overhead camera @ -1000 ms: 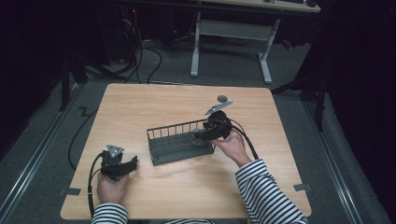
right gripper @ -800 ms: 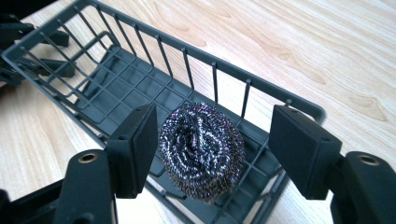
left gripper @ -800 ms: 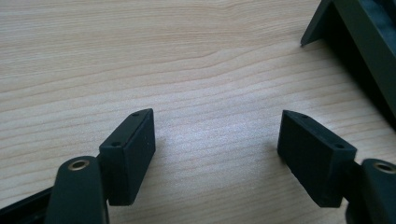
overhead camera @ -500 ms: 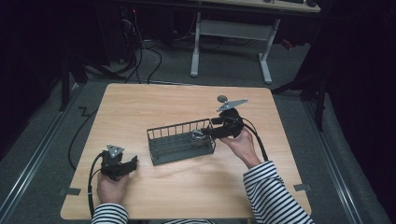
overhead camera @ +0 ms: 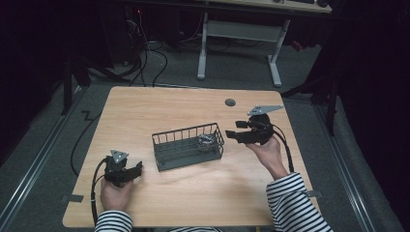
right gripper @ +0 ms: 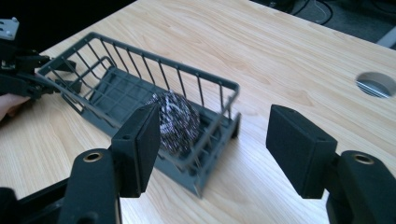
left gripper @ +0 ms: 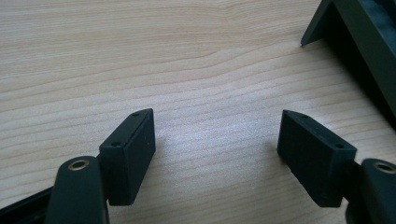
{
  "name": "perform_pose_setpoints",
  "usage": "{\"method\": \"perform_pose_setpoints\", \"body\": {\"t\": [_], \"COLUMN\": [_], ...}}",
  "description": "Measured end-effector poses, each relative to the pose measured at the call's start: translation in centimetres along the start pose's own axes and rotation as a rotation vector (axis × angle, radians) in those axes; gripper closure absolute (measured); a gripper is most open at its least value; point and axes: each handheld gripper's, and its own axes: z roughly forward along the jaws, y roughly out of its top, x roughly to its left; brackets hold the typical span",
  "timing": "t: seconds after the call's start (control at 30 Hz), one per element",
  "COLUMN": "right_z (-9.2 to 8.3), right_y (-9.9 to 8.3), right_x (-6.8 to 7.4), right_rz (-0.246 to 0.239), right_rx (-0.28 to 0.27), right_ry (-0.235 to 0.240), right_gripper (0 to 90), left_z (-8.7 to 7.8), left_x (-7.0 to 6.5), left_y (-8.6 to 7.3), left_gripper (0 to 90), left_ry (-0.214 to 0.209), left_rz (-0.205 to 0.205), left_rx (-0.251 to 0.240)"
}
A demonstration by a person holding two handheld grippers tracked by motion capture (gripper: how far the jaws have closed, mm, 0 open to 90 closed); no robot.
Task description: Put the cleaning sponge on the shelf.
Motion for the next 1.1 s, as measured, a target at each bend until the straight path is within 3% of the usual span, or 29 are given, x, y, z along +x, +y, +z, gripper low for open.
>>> {"method": "perform_pose_setpoints", "body": {"t": [0.37,0.6,0.83,1.0,1.1], "right_z": [-3.5,-4.7,-5.9,-6.2,-6.7], "right_y": [-1.2,-2.4,-3.1,-4.0,-4.3], "right_x": [-0.5,-0.8,-0.3,-0.2,0.0], "right_rz": [0.016,0.036,0.022,0.024,0.021], "right_rx": [-0.047,-0.043,-0.067,-0.050,-0.073], "right_ry": [-0.033,-0.039,-0.046,-0.053,-0.053], "right_gripper": [37.5,37.5,38.4,38.4,38.9], "left_z": [0.0,0.0,0.0,0.0,0.0], "left_x": [0.0,0.0,0.0,0.0,0.0], "left_y": [0.0,0.0,0.0,0.0,0.0], "left_gripper": [28.2,28.1,28.1,28.1,28.1], "left_ry": [0.000,0.000,0.000,-0.001,0.000], "left_rz": [0.000,0.000,0.000,0.000,0.000], "left_rx": [0.000,0.000,0.000,0.000,0.000]}}
